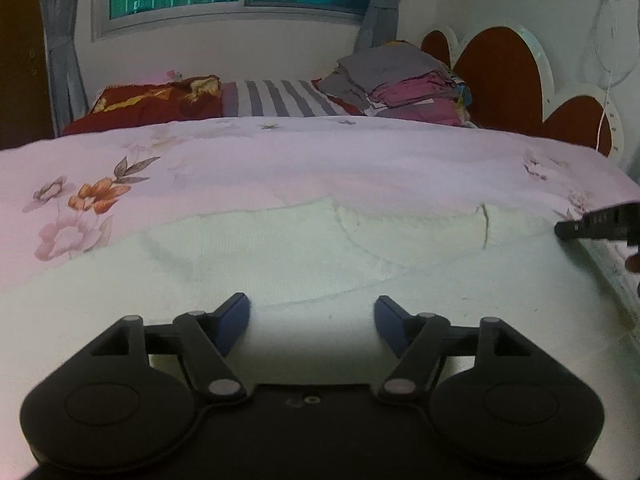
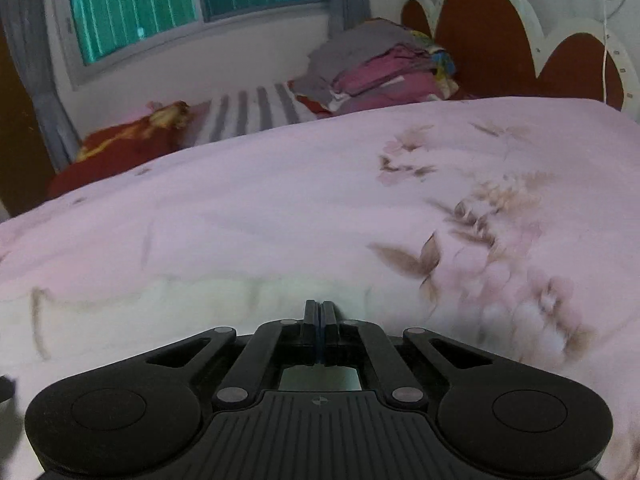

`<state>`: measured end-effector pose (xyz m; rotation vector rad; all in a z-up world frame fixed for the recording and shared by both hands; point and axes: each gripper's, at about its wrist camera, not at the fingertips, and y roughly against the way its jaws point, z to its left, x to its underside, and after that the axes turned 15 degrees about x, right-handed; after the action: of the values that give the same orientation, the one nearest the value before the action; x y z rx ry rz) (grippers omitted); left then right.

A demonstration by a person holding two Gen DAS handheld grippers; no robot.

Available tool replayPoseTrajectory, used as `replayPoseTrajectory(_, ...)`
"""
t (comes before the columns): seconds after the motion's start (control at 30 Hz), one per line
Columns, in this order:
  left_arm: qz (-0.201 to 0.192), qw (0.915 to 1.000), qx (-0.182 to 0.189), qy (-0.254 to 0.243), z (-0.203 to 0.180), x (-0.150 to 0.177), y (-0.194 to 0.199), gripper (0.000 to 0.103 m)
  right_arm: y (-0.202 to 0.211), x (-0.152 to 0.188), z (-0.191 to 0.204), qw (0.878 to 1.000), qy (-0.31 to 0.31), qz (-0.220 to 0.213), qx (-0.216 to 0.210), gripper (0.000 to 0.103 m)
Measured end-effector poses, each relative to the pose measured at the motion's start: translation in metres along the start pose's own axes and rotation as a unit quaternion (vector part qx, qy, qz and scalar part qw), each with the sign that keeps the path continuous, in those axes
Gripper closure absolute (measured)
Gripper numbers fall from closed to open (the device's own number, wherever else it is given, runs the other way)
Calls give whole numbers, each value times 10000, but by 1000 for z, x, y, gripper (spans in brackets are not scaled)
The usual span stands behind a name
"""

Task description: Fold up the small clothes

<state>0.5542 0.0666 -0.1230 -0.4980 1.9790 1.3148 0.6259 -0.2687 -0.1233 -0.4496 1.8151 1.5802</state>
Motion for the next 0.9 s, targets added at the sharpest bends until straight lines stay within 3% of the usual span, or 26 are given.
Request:
replayPoseTrajectory(0.07, -10, 10000, -25, 13, -2, -2, 7, 36, -4, -3, -3, 10000, 40, 23, -30, 103)
replayPoseTrajectory(0.17, -336, 9994, 34, 28, -7, 2, 27, 36, 18, 3, -5, 9998, 165, -88, -54, 103)
replayPoseTrajectory(0.27, -313, 9993, 97, -194, -16, 15, 31, 36, 37, 26, -4, 9990, 356, -24, -260, 103)
replayPoseTrajectory(0.33, -82, 9997, -97, -203, -11, 22, 26, 36, 45, 42, -2, 9985, 511, -92, -171, 103)
replayPoseTrajectory(0.5, -250, 9987, -439, 4, 3, 24, 46, 35, 70, 62, -18, 9979, 602, -211, 85, 103)
replayPoseTrajectory(0.6, -455, 9987, -176, -122, -17, 21, 51, 30, 94, 73, -20, 9979, 485, -413, -139, 103)
replayPoseTrajectory(0.73, -164, 9995, 59, -277, -34, 28, 35, 29, 100, 87, -7, 9972, 592, -276, -352, 103)
replayPoseTrajectory(0.8, -44, 9998, -164, -92, -24, 32, 32, 30, 95, 95, -8, 9972, 694, -254, -149, 103)
replayPoseTrajectory(0.9, -222, 9990, -259, 295, -1, 36, 45, 30, 95, 93, -21, 9982, 543, -234, -41, 103)
